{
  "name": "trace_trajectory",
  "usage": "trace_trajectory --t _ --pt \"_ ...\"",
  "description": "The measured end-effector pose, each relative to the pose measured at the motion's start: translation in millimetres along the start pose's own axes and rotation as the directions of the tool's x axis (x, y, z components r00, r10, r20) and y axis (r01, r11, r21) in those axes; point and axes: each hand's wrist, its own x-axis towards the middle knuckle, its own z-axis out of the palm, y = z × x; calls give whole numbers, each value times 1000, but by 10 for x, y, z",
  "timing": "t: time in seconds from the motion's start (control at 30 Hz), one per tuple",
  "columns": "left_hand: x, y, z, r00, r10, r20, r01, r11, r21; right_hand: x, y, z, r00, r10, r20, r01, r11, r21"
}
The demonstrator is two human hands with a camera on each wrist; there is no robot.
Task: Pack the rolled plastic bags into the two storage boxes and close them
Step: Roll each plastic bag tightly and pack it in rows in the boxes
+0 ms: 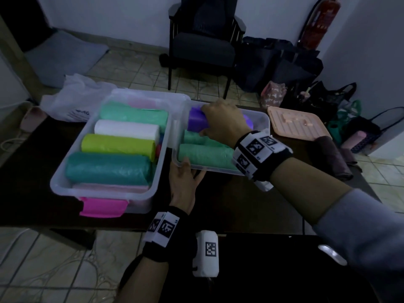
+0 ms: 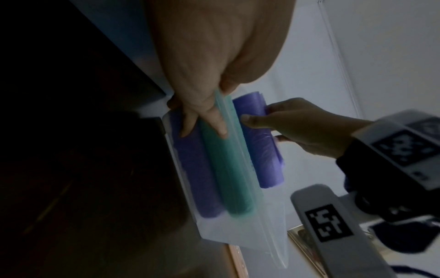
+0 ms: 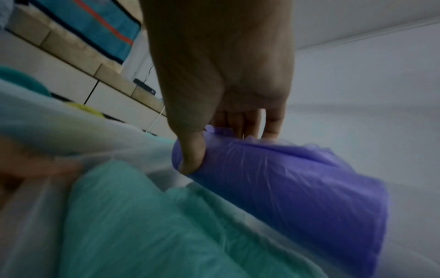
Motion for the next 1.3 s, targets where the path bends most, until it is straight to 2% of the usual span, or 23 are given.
trace_trajectory --t 0.17,0.23,0.43,0.6,0.7,0.83,0.9,0.97,1.0,1.07,1.13,1.3 --pt "21 0 -6 1000 -2 -4 2 999 35 58 -97 178 1000 4 -27 -7 994 -105" --pt "36 2 2 1000 2 -10 -2 999 47 45 -114 208 998 42 -51 -45 998 -46" --pt "31 22 14 1000 26 9 -26 998 56 160 -59 161 996 83 29 -87 979 183" --pt "57 17 14 999 38 -6 -37 996 82 231 -73 175 996 55 69 -64 989 134" --pt "71 30 33 999 42 -12 -40 995 90 224 -83 221 996 52 69 -62 985 161" --pt "122 50 86 999 33 -14 -31 997 74 188 -30 265 990 44 132 -72 972 223" --pt "146 49 95 999 32 -18 -31 996 80 136 23 252 994 84 74 -102 950 295" --pt "162 41 90 999 37 -13 -36 995 88 49 101 241 993 117 4 -114 955 274" --pt "172 37 84 999 40 -11 -38 995 95 2 133 244 994 112 19 -113 969 218" --pt "185 27 69 999 47 -17 -44 992 117 -90 180 269 988 87 131 -105 985 136" --pt "193 12 38 998 63 -15 -60 990 125 -153 187 282 968 93 233 -133 978 161" --pt "206 -6 5 996 86 0 -85 986 147 -184 172 343 947 109 304 -166 972 168"
